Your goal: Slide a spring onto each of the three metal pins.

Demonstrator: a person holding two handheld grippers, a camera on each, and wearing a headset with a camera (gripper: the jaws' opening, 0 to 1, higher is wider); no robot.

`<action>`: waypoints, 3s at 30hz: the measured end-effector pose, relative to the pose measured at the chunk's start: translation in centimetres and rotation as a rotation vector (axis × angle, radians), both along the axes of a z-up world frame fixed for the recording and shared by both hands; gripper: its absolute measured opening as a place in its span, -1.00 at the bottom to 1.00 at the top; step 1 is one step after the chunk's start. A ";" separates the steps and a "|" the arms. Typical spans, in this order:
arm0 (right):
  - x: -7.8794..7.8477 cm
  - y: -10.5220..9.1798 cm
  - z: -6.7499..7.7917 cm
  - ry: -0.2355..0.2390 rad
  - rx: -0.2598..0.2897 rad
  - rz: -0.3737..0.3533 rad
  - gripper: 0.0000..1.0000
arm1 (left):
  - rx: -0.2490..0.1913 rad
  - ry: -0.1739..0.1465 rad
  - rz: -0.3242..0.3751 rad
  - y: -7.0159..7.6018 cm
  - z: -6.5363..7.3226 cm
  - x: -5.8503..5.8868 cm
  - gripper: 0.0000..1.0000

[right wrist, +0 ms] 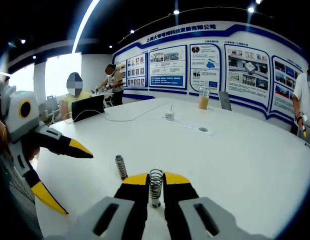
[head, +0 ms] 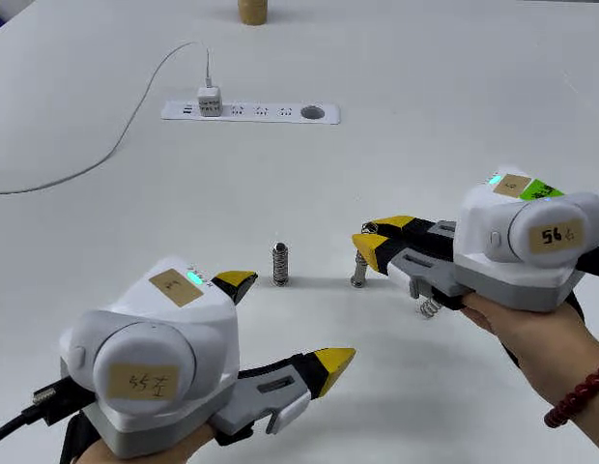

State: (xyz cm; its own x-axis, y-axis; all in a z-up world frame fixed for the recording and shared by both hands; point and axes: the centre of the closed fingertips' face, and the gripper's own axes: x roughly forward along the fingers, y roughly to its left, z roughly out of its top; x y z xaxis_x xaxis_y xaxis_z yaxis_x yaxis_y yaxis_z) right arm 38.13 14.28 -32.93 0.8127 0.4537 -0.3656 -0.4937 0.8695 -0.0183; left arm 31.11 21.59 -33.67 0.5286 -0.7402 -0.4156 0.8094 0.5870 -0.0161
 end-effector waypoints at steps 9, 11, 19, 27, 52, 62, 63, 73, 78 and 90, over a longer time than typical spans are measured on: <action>0.1 0.1 -1.2 0.031 -0.008 -0.012 -0.77 | -0.003 0.004 0.004 0.1 0.0 0.1 0.38; 0.1 0.1 -1.4 0.036 -0.005 -0.014 -0.77 | -0.002 0.002 0.004 0.2 0.0 0.1 0.38; 0.0 0.1 -2.3 0.058 -0.004 -0.019 -0.77 | -0.006 0.006 0.002 0.2 0.0 0.1 0.36; -0.1 0.2 -3.0 0.070 -0.017 -0.019 -0.77 | -0.015 0.007 0.004 0.2 0.1 0.1 0.35; -1.1 -0.2 -1.3 0.104 0.048 -0.068 -0.45 | -0.033 0.000 0.018 0.1 0.6 0.3 0.32; -2.3 -1.5 0.9 0.074 0.074 -0.099 -0.28 | -0.025 -0.011 0.005 -0.3 0.8 0.1 0.35; -2.5 -1.7 1.1 0.072 0.079 -0.101 -0.26 | -0.022 -0.012 0.002 -0.4 0.8 0.1 0.34; -4.3 -3.3 1.8 0.092 0.058 -0.085 -0.06 | -0.004 -0.010 -0.020 -1.0 0.7 -0.3 0.27; -5.2 -3.9 2.6 0.072 0.055 -0.062 -0.02 | 0.004 -0.005 -0.033 -2.0 0.5 -0.6 0.25; -7.2 -5.5 3.6 0.050 0.075 -0.014 0.07 | 0.061 0.001 -0.100 -5.2 -1.4 -1.0 0.11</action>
